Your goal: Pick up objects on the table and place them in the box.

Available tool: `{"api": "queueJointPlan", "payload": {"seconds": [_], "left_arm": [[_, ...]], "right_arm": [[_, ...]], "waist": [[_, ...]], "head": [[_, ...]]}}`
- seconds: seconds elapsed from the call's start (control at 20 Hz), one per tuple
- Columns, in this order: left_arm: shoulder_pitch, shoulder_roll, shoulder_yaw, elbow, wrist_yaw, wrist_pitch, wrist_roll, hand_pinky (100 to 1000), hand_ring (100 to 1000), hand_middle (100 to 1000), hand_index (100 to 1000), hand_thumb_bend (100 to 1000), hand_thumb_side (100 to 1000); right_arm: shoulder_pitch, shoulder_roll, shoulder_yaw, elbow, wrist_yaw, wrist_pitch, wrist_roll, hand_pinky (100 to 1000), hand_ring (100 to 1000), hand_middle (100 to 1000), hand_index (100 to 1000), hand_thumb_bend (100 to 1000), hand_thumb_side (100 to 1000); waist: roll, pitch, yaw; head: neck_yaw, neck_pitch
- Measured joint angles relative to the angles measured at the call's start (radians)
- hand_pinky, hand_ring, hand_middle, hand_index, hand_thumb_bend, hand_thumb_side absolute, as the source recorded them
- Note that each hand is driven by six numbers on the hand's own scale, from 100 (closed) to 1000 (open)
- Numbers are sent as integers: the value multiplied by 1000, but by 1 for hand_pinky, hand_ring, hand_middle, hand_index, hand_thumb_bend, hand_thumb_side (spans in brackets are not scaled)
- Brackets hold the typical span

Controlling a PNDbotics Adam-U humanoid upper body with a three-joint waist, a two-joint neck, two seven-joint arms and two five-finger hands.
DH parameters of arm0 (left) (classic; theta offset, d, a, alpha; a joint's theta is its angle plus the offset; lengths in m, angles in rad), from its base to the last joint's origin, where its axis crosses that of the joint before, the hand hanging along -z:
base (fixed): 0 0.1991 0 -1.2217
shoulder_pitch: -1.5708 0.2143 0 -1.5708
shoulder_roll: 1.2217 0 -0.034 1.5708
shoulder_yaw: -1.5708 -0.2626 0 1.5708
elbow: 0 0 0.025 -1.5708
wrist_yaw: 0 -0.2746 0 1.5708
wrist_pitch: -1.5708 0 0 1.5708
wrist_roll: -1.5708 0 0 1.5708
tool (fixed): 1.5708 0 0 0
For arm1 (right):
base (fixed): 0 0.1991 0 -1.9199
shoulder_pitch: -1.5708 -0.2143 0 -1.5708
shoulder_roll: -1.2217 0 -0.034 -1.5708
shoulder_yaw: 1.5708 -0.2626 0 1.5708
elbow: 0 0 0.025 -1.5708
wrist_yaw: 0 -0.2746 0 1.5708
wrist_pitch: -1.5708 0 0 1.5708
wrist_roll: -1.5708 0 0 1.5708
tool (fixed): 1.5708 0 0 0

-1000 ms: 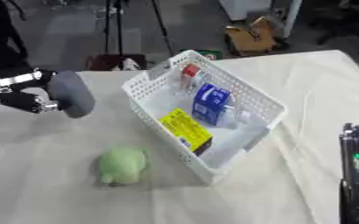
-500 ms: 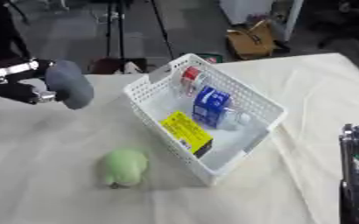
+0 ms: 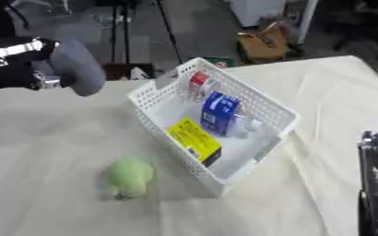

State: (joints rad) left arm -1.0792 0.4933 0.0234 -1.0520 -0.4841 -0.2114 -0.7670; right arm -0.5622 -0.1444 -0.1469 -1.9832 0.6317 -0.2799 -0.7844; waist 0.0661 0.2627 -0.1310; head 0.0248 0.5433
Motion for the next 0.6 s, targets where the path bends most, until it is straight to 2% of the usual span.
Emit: {"api": "queueJointPlan", "payload": {"seconds": [0.6], "left_arm": [[-58,-43,-36,-17,-10,-15,-10,798,556,532,449,100,519]], "right_arm": [[-7,0,7,0,0,-1,1,789,721,584,793,100,925]], "waist": [[16,0,-32]], "head": [[30,-4]]}}
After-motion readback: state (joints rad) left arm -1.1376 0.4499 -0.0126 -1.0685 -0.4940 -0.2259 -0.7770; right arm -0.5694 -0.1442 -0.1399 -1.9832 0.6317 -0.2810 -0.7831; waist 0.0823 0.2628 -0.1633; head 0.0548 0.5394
